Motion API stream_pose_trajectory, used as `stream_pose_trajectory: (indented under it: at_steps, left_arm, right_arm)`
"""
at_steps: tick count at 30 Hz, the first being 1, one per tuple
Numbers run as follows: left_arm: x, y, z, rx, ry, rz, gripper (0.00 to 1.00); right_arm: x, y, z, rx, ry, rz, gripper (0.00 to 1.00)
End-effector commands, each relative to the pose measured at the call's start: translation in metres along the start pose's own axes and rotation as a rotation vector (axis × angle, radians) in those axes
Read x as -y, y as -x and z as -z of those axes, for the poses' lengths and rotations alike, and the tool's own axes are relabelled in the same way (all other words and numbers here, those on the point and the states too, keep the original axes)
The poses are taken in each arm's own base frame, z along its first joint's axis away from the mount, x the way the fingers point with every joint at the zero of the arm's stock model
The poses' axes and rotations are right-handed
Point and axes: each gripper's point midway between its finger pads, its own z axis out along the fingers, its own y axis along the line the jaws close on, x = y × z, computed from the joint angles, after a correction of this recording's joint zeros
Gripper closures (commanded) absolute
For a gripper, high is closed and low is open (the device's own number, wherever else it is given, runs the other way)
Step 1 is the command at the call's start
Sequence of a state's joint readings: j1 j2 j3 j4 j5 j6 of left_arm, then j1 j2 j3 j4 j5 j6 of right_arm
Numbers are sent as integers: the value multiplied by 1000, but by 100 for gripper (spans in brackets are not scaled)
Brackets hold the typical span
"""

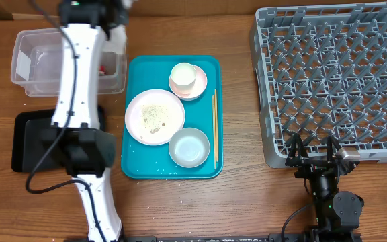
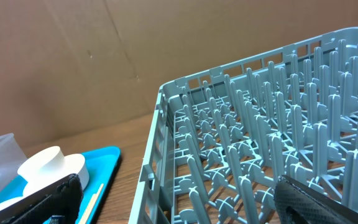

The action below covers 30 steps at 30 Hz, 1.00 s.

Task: Sort waste into correct bins and load items into the dishwasher
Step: 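Carry the napkin left and release it into the clear bin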

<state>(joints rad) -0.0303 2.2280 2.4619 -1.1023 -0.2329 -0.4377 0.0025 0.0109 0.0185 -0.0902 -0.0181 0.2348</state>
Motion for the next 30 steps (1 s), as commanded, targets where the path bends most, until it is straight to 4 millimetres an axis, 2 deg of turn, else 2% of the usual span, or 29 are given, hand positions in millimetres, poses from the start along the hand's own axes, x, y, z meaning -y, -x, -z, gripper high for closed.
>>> stream_pose_trajectory:
  at_steps: [1,2,4,5,7,8,12,15,20,23,26,30]
  left_arm:
    - [-56,23,-14,62,107,416,96]
    - [-77,24,-27,58,138,533,94]
    - [-91,22,-37,42,150,590,82]
    - [-95,20,-42,28,150,599,60]
    - [-101,17,-47,-1,143,612,4]
    - [-106,14,-47,-22,141,620,0]
    - [-111,13,-43,-38,140,635,0]
    - [-113,21,-31,-15,128,641,0]
    - [-123,45,22,71,103,664,0]
    - [-147,53,55,128,159,684,0]
    - [-178,51,84,159,245,706,0]
    - [-200,40,95,123,298,724,0]
  right_arm:
    - [1,-2,0,4,-2,4,0]
    - [1,-2,0,4,-2,4,0]
    - [1,-2,0,4,-2,4,0]
    - [1,-2,0,4,-2,4,0]
    - [1,-2,0,4,-2,4,0]
    - [1,-2,0,4,-2,4,0]
    - [1,-2,0,4,-2,4,0]
    - [1,-2,0,4,-2,4,0]
    - [1,-2,0,4,-2,4,0]
    - [1,-2,0,4,-2,4,0]
    - [1,-2,0,4,-2,4,0]
    - [1,-2,0,4,-2,4,0]
